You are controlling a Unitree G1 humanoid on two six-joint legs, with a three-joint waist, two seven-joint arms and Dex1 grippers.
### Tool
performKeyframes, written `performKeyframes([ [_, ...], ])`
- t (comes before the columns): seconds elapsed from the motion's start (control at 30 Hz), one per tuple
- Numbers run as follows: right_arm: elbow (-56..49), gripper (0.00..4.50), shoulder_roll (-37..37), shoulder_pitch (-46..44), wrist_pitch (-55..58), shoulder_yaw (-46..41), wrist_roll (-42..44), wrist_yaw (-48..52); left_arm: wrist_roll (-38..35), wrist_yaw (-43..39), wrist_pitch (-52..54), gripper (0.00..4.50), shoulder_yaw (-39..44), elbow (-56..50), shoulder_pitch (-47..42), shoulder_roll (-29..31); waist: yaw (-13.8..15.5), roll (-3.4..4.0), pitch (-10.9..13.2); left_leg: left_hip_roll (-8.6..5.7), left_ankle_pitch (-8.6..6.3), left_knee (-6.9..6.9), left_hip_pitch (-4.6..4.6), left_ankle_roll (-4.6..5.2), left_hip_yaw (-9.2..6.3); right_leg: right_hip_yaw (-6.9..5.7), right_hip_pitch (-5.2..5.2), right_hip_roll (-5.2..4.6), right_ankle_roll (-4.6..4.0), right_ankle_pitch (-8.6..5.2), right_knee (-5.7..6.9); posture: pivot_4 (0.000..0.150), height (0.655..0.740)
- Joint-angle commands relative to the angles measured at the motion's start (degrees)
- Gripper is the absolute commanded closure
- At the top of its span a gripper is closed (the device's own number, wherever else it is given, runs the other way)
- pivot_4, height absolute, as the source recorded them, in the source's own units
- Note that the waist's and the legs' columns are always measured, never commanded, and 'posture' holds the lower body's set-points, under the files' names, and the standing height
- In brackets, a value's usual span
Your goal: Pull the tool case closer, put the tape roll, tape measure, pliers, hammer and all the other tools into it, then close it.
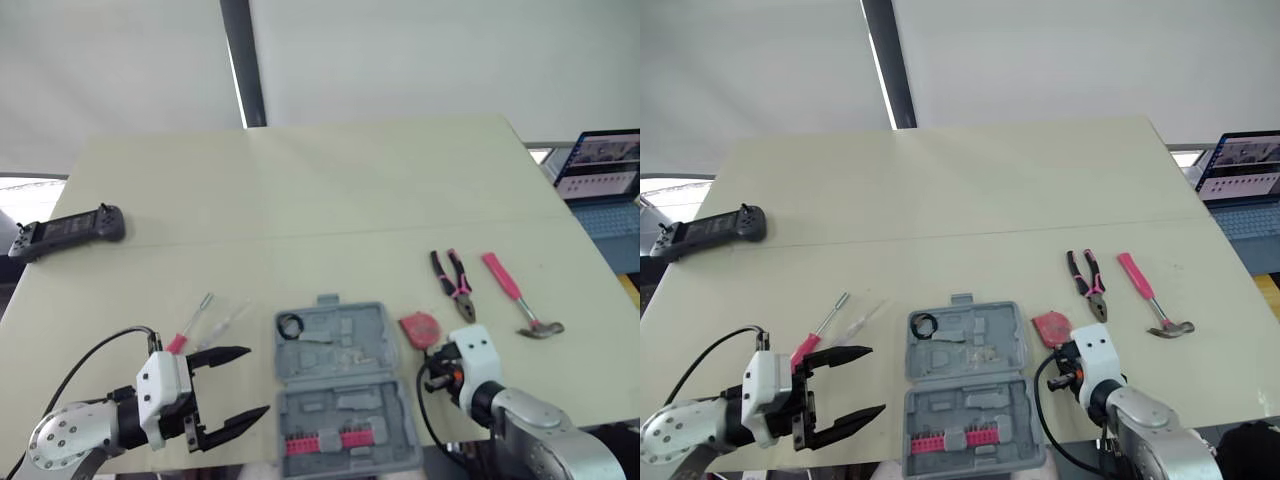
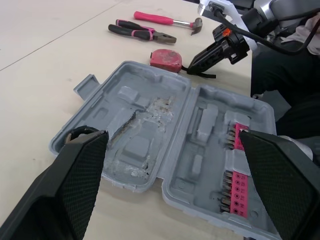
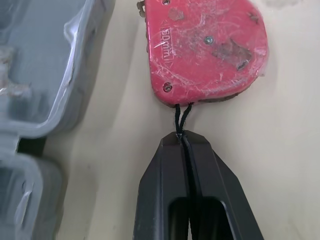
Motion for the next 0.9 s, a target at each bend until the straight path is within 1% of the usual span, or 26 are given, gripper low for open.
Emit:
performKeyframes([
  [0.03,-3.6,4.45,-0.82,2.99,2.38,-0.59,2.37,1.46,-0.41,-1.7,-1.3,0.0,-0.55,0.4,-0.34,0.63,0.0,0.0,0.0,0.0,0.0,0.0,0.0,0.0,-0.01,0.0,0.01,0.0,0.0,0.0,-0.01,0.15,0.74],
  [0.37,-7.07,4.45,-2.24,6.16,7.48,-2.38,6.06,1.83,0.21,-5.26,-4.25,0.0,-1.49,3.29,-0.64,1.11,0.02,-0.01,0.0,-0.01,-0.01,0.0,-0.01,0.01,0.01,0.01,0.02,-0.01,0.0,0.0,-0.09,0.15,0.74],
  [0.6,-7.32,4.45,-3.01,6.18,8.73,-2.7,7.0,1.58,0.85,-6.53,-6.68,0.0,-1.7,4.76,0.36,0.7,0.04,-0.01,0.0,-0.01,-0.01,0.0,-0.02,0.01,0.01,0.01,0.02,-0.01,0.0,0.0,-0.12,0.15,0.74],
  [0.8,-6.57,4.45,-3.48,4.44,10.35,-3.28,7.13,1.21,1.16,-6.35,-7.42,0.0,-2.21,4.52,0.9,0.49,0.02,-0.02,-0.01,0.0,-0.01,0.0,-0.01,0.01,0.01,0.0,0.02,-0.01,0.0,0.0,-0.11,0.15,0.74],
  [0.9,-6.28,3.59,-3.66,3.72,10.92,-3.89,7.18,1.12,1.38,-6.15,-7.86,0.0,-2.53,4.52,1.2,0.25,0.02,-0.03,-0.01,0.0,-0.01,0.0,-0.01,0.01,0.01,0.01,0.02,-0.01,0.0,0.0,-0.11,0.15,0.74],
])
